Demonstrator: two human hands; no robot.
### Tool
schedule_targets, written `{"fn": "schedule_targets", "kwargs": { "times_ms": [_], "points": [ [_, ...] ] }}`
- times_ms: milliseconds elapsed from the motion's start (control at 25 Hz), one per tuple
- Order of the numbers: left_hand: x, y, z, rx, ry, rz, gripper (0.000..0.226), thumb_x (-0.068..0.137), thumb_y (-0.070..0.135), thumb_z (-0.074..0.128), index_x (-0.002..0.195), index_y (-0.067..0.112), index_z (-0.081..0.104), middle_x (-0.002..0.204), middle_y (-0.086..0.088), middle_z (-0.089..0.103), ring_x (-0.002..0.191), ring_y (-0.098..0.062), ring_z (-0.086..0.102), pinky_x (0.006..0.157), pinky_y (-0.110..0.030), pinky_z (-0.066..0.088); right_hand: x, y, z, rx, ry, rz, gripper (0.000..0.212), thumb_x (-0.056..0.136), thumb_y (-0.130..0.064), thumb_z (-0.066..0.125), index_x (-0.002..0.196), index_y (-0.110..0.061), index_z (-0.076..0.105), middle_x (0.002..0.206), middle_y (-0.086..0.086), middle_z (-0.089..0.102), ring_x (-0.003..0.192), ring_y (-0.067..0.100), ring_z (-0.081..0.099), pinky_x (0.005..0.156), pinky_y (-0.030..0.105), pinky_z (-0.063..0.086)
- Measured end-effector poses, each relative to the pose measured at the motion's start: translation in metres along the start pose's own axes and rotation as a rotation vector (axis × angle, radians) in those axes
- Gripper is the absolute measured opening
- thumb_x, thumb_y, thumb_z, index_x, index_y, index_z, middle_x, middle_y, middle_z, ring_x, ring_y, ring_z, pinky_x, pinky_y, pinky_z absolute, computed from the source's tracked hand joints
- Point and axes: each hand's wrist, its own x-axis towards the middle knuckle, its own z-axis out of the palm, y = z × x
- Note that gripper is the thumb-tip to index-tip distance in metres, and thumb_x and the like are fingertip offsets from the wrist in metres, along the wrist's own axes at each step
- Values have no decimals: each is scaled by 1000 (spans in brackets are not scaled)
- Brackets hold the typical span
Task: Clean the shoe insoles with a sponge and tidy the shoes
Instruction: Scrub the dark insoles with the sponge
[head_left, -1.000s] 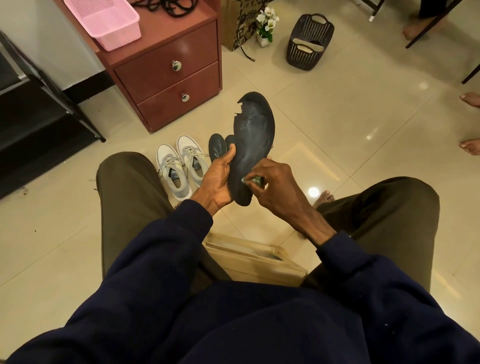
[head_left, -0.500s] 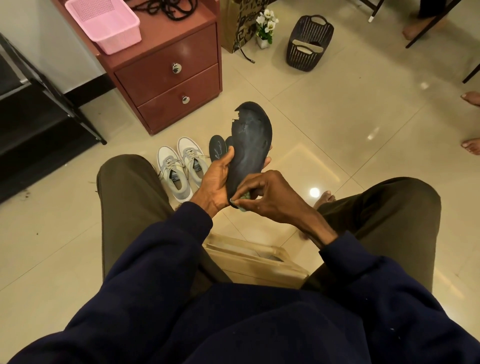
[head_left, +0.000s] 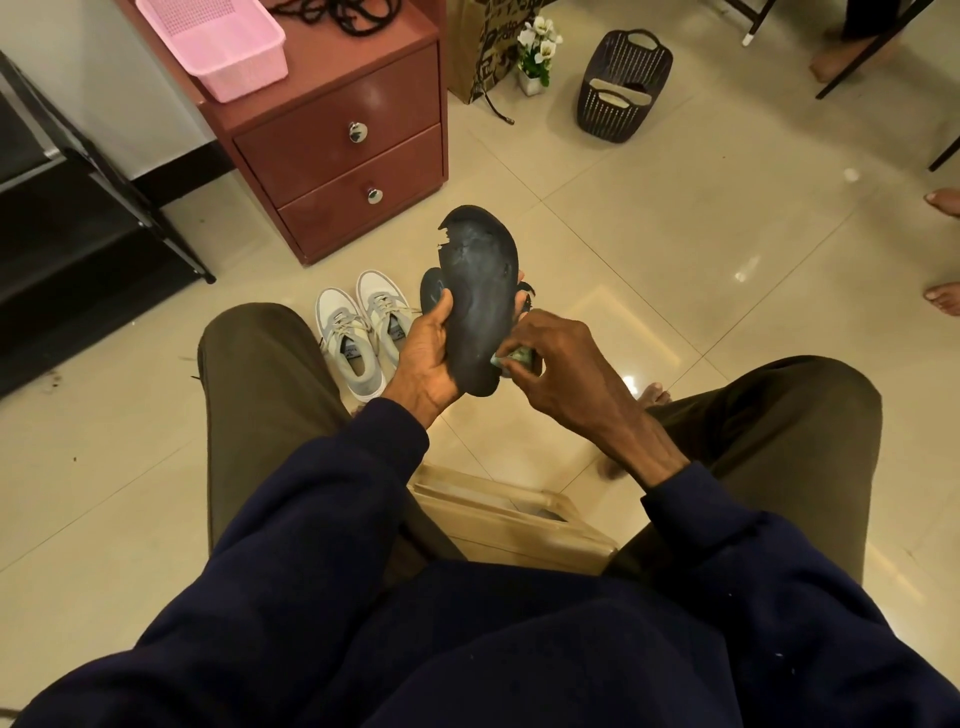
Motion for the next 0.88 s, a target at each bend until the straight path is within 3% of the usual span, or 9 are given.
{"fn": "schedule_targets", "kwargs": {
  "times_ms": [120, 240, 360, 520, 640, 720, 880],
  "points": [
    [0, 0, 1, -51, -32, -26, 60, 109, 47, 40, 148, 1, 47, 151, -17, 51, 143, -31, 46, 115, -47, 42, -3, -3, 6, -1, 94, -26, 14, 84, -4, 79, 97, -5, 73, 96, 7, 67, 82, 9, 57, 74, 18, 48],
    [-5, 0, 4, -95, -34, -49, 62, 107, 48, 43, 127, -7, 66, 129, -21, 66, 112, -36, 68, 89, -50, 60, -7, -20, 17, 148, -11, -118, 13, 87, -8, 77, 100, -6, 74, 100, 6, 67, 90, 14, 62, 76, 20, 50],
    [-8, 1, 9, -6, -18, -65, 60, 106, 50, 46, 132, -1, 63, 133, -19, 64, 112, -33, 67, 95, -48, 58, -3, -14, 13, 146, 24, -128, 12, 89, -9, 76, 100, -5, 74, 98, 6, 67, 88, 14, 61, 74, 21, 50],
    [-10, -9, 18, 243, 22, -55, 54, 107, 44, 44, 111, 1, 77, 114, -16, 74, 98, -27, 74, 95, -37, 57, 1, 2, 10, -30, 176, -4, 15, 88, -4, 76, 103, -3, 72, 99, 9, 68, 88, 16, 62, 78, 30, 54],
    [-11, -12, 17, 244, 21, -102, 56, 106, 47, 48, 114, -2, 75, 120, -18, 72, 102, -30, 73, 105, -40, 49, -6, -17, 22, 95, 50, -74, 18, 87, -6, 78, 104, -5, 73, 102, 7, 70, 93, 13, 64, 83, 19, 52],
    [-10, -11, 15, 254, 25, -89, 54, 106, 46, 48, 118, -1, 72, 121, -19, 71, 103, -30, 73, 107, -40, 47, -6, -21, 22, 132, 7, -116, 18, 87, -9, 78, 104, -6, 74, 102, 6, 71, 94, 12, 64, 84, 19, 53],
    [-6, -16, 14, 344, 47, -45, 38, 105, 37, 54, 120, 8, 72, 118, -14, 72, 104, -28, 71, 103, -44, 51, 5, 19, 8, -200, 209, 22, 18, 85, -12, 80, 101, -6, 73, 99, 11, 71, 92, 27, 64, 82, 40, 55]
  ]
}}
